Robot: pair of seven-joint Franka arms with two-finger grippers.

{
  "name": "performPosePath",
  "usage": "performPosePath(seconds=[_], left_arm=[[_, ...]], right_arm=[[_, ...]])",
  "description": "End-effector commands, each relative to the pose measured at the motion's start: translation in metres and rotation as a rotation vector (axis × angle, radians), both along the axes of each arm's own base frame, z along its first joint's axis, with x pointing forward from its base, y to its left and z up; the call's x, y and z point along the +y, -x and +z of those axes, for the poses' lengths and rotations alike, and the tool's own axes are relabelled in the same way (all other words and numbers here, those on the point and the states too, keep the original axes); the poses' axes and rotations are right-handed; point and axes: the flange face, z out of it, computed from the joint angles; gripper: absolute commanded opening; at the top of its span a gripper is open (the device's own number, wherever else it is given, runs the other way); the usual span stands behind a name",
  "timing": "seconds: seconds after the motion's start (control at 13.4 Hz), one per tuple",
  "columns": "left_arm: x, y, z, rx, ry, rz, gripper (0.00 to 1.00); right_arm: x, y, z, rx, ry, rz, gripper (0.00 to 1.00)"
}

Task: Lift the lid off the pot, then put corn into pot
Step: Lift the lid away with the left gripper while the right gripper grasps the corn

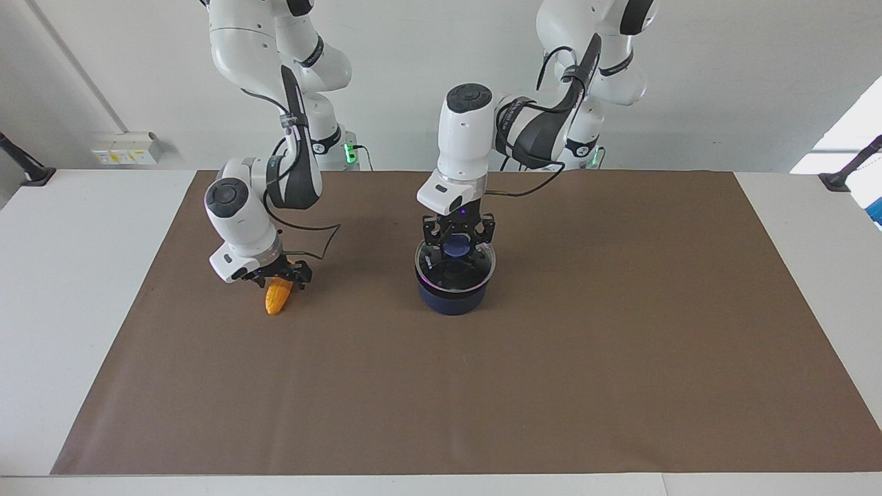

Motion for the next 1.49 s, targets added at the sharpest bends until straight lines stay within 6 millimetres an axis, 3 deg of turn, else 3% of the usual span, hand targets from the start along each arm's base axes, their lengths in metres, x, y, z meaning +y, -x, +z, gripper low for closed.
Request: performPosePath(seconds=[0.0,0.22,0.37,0.52,0.6,0.82,0.89,0.97,1.04,1.19,1.41], left_arm=[[0.007,0.003,0.016,-0.009,-0.023,0.005,0.13],[0.022,-0.002,0.034,-0.027,-0.014,0.02,0.13],[0.03,-0.003,0.041,-0.027,-0.019,0.016,0.13],[0.062,-0.018,0.052,-0.024,-0.041,-0.016,0.13],[0.08,-0.023,0.061,-0.02,-0.055,-0.045,0.13],[0.128,-0.044,0.061,0.02,-0.101,-0.079,0.13],[0.145,-0.054,0.058,0.025,-0.109,-0.092,0.13],[0.165,-0.064,0.055,0.029,-0.116,-0.105,0.13],[0.188,-0.074,0.051,0.036,-0.125,-0.126,0.13],[0.226,-0.089,0.047,0.046,-0.131,-0.154,0.14],[0.279,-0.102,0.038,0.068,-0.147,-0.189,0.14]], right_arm=[[-0.003,0.001,0.004,-0.036,-0.004,0.018,0.98],[-0.002,0.001,-0.002,-0.039,-0.004,0.019,0.9],[-0.005,0.001,-0.002,-0.038,-0.003,0.021,0.75],[-0.006,0.003,-0.002,-0.031,-0.004,0.024,0.66],[-0.007,0.006,-0.004,-0.022,-0.005,0.029,0.66],[-0.014,0.01,-0.006,-0.009,-0.007,0.038,0.64],[-0.015,0.011,-0.007,-0.007,-0.006,0.037,0.46],[-0.014,0.01,-0.006,-0.009,-0.007,0.035,0.19],[-0.011,0.009,-0.006,-0.009,-0.006,0.034,0.0],[-0.012,-0.001,0.003,-0.034,-0.005,0.026,0.0],[-0.008,-0.027,0.057,-0.083,-0.003,0.016,0.0]])
